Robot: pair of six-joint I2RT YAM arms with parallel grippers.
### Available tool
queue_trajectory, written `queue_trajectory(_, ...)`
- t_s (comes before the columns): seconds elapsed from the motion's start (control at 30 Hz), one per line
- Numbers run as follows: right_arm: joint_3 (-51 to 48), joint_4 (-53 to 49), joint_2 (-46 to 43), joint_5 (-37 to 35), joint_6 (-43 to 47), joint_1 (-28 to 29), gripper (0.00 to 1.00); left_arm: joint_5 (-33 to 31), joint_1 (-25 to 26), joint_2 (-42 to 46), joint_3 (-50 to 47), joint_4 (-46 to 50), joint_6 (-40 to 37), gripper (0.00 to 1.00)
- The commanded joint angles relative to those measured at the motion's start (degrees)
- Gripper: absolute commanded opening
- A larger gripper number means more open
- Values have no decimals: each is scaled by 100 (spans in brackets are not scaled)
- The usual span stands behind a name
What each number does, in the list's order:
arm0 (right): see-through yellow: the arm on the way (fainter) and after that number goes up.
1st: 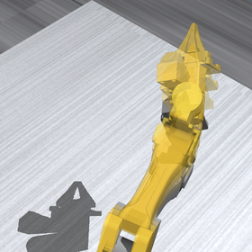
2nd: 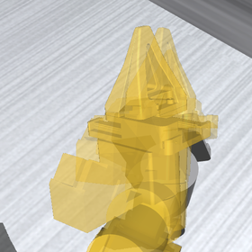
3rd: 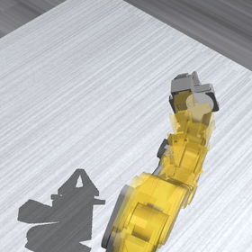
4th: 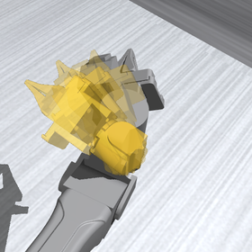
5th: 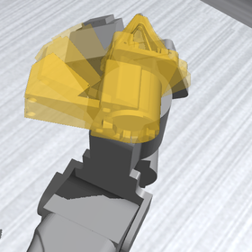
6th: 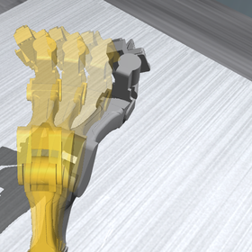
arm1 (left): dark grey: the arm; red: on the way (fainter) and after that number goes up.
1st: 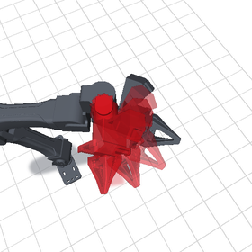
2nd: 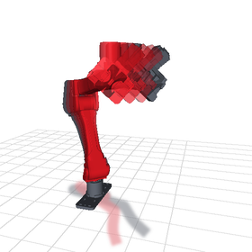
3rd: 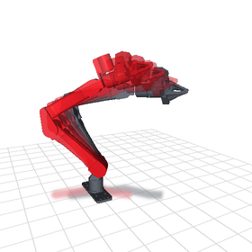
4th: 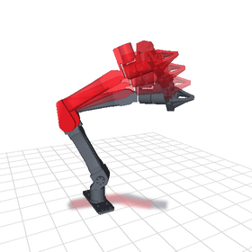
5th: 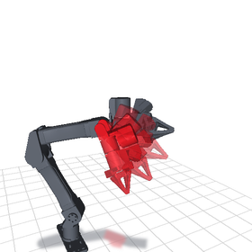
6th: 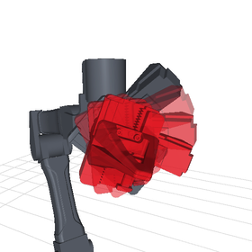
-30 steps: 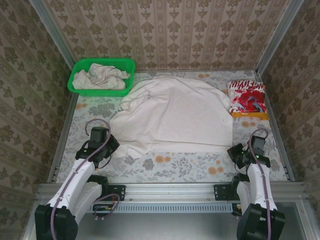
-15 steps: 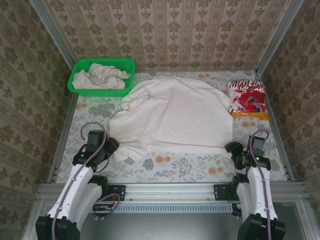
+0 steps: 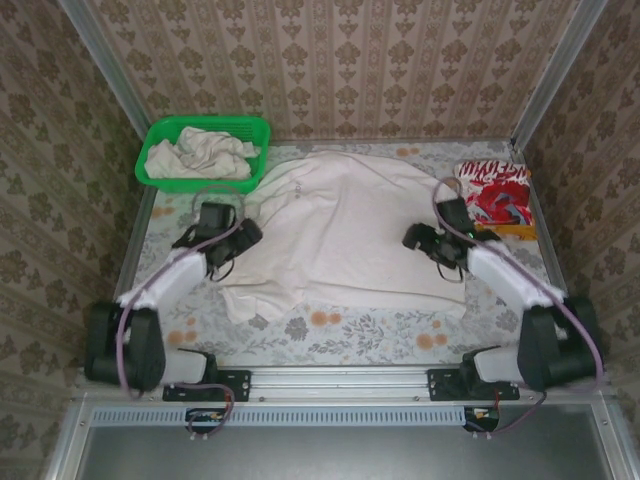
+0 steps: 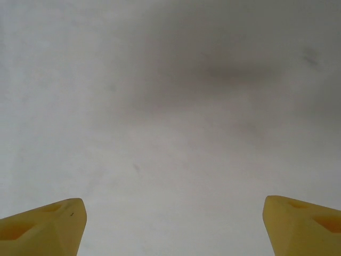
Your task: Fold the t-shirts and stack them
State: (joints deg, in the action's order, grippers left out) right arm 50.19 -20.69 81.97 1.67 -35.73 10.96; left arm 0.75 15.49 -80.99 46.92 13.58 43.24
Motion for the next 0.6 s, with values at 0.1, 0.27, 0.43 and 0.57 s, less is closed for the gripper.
queue_trajectory(0.1,1441,594,1981,-87,233,194,81,624,296,-1671,842,-857,-323,91)
queue_trajectory(0.27,1802,323,2673,-100,347,-50,79,717,455,-1751,378,-1063,-80,91)
queue_trajectory(0.43,1579,41,2658,130,281,-505,78,589,775,-1322,-359,-928,173,91)
queue_trajectory(0.57,1220,19,2430,181,298,-756,78,486,1012,-892,-882,-884,469,90)
